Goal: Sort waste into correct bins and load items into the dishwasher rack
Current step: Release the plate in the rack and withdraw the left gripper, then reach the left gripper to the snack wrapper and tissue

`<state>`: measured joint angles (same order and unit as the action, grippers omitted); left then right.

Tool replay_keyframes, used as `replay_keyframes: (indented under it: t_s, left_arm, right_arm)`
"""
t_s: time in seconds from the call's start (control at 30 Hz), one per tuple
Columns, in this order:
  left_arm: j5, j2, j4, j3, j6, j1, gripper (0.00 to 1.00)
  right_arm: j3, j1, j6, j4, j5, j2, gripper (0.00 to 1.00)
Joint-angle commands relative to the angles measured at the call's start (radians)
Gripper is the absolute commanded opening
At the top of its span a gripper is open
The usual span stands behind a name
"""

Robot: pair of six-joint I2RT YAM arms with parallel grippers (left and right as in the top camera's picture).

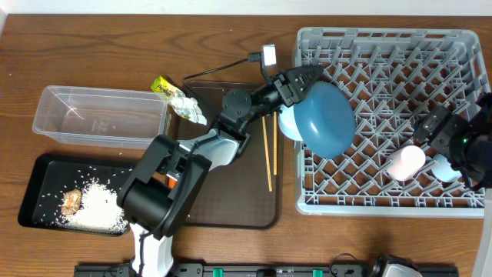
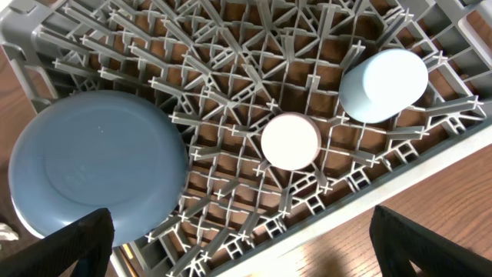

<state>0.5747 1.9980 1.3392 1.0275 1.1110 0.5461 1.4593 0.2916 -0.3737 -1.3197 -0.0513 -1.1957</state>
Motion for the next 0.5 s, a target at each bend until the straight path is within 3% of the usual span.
replay_keyframes:
  t_s: [0.0,0.27,0.33,0.47]
  left_arm:
    - [0.058,-0.084,-0.075,0.024,-0.114,-0.005,0.71]
    - [0.032,-0.248,-0.512,0.024,-0.377,-0.051,0.73]
    - [0.030,-0.282,-0.590,0.024,-0.408,-0.077,0.83]
    - [0.038,-0.351,-0.794,0.024,-0.457,-0.147,0.86]
  right_arm:
    - [0.003,0.011,0.015,-0.001,0.010,0.000,0.99]
    - [0.003,0.011,0.015,0.000,0.010,0.000,0.99]
    - [0.003,0.011,0.015,0.000,0.010,0.000,0.99]
    - [0.003,0.011,0.016,-0.001,0.011,0.000,0.99]
